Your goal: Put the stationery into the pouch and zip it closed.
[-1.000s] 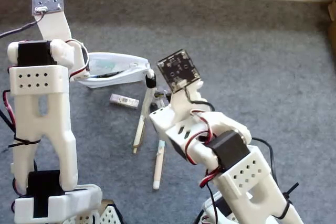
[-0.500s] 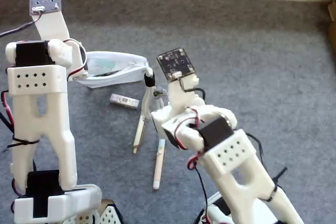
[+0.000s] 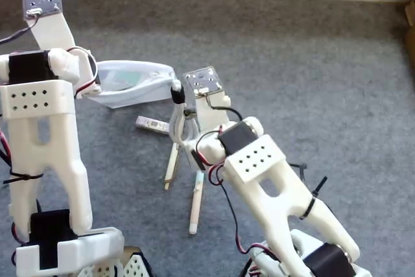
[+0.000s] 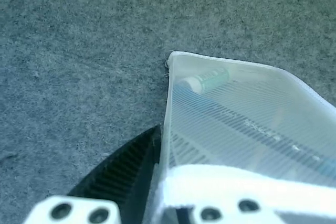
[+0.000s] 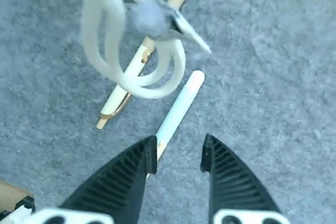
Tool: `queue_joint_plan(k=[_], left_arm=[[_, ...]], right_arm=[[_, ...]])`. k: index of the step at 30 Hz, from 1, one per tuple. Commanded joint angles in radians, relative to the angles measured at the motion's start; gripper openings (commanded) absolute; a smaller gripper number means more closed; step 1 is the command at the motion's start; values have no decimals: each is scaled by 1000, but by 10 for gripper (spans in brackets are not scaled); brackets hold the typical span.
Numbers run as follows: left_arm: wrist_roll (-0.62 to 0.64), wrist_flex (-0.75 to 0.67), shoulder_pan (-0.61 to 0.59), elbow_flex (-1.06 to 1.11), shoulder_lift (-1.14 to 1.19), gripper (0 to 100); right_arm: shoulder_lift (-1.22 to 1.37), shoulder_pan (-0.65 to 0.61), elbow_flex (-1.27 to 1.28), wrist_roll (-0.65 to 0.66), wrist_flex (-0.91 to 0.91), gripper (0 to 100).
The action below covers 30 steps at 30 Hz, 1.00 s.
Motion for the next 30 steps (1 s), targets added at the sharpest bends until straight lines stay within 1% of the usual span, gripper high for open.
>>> queue_joint_plan(k=[1, 5, 30], left_arm=[[3, -14, -70, -13, -7, 7], [3, -12, -90, -22, -7, 7], [3, -12, -91, -16, -7, 7]], right_arm=[[36, 10, -8, -83, -84, 141], [97, 10, -8, -115, -111, 141], [498, 16, -18, -117, -337, 141]])
